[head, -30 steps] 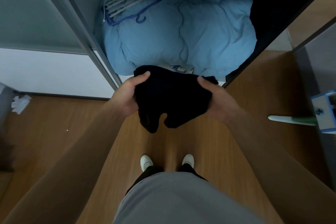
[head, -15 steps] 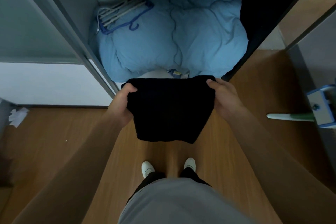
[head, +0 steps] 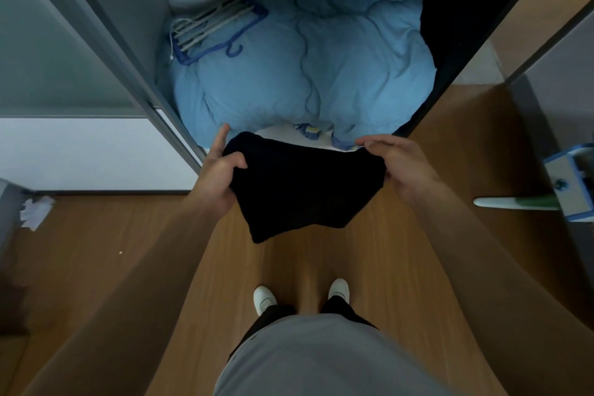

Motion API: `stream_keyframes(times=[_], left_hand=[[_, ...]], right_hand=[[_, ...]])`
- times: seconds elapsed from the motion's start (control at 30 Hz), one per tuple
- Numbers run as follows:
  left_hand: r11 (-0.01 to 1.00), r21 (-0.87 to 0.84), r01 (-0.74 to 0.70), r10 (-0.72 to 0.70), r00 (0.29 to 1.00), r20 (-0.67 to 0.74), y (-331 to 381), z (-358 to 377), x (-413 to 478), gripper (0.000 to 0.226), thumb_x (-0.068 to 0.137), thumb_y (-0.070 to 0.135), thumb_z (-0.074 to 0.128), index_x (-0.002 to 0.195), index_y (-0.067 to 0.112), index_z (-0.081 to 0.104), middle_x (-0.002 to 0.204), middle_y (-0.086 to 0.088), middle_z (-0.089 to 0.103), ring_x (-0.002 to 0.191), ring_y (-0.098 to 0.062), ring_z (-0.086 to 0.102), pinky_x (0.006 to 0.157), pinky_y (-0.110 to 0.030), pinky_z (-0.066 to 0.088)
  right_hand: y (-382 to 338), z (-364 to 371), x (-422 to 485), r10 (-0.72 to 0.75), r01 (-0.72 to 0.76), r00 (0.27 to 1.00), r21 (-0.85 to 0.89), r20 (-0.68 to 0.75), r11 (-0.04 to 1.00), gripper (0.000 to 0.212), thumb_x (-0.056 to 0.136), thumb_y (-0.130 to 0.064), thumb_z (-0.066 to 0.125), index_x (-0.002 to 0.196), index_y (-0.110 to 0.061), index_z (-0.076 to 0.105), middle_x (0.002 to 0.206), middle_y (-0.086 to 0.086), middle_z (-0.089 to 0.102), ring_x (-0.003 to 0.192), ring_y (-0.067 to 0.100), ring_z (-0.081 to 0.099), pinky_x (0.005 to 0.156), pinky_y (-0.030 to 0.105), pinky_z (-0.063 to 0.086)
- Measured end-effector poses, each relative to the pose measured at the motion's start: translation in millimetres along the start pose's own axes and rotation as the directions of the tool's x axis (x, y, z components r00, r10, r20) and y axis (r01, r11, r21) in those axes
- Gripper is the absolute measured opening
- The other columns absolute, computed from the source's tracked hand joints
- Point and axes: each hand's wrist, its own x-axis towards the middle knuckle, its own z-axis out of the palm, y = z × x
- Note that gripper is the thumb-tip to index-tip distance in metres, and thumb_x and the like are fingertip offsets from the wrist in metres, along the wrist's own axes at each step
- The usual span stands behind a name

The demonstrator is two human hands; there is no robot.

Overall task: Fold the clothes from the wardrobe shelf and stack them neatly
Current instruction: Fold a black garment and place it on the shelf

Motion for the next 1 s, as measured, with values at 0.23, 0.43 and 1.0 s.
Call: stream_keyframes(times=[0.23,0.43,1.0], left_hand=[[0.925,0.377,-0.055,0.069,0.997,-0.023,4.1,4.4,0.3,0.051,0.076,-0.009,0.049,0.103,0.026,0.075,0.099,0.0,0.072,0.091,-0.019,0.067,0.068,-0.026,0.056],[0.786,0.617,-0.016,-0.04,0.996,0.076,8.9,-6.8,9.0,0.045,0.077,0.003,0.065,0.116,0.026,0.068,0.113,-0.005,0.069,0.099,-0.017,0.067,0.08,-0.024,0.054],[0.693,0.706,-0.149,0.079,0.988,0.131,-8.5,-13.0,16.1,0.043,0.077,-0.009,0.065,0.106,0.024,0.066,0.097,0.001,0.067,0.086,-0.007,0.064,0.066,-0.013,0.051]], right_hand=[[4.9,2.6,-3.0,-0.037,0.096,0.978,-0.287,0.204,0.953,0.023,0.085,-0.025,0.076,0.107,-0.029,0.075,0.105,-0.01,0.072,0.092,0.0,0.069,0.072,0.007,0.049],[21.9,16.0,-9.1,-0.053,0.323,0.931,-0.747,0.362,0.581,0.055,0.085,-0.008,0.072,0.136,-0.009,0.053,0.133,0.007,0.056,0.12,0.017,0.05,0.091,0.019,0.036],[16.1,0.7,-0.9,-0.108,0.301,0.952,-0.822,0.285,0.483,0.036,0.094,-0.025,0.066,0.062,-0.011,0.06,0.066,0.006,0.062,0.067,0.023,0.06,0.062,0.035,0.044]])
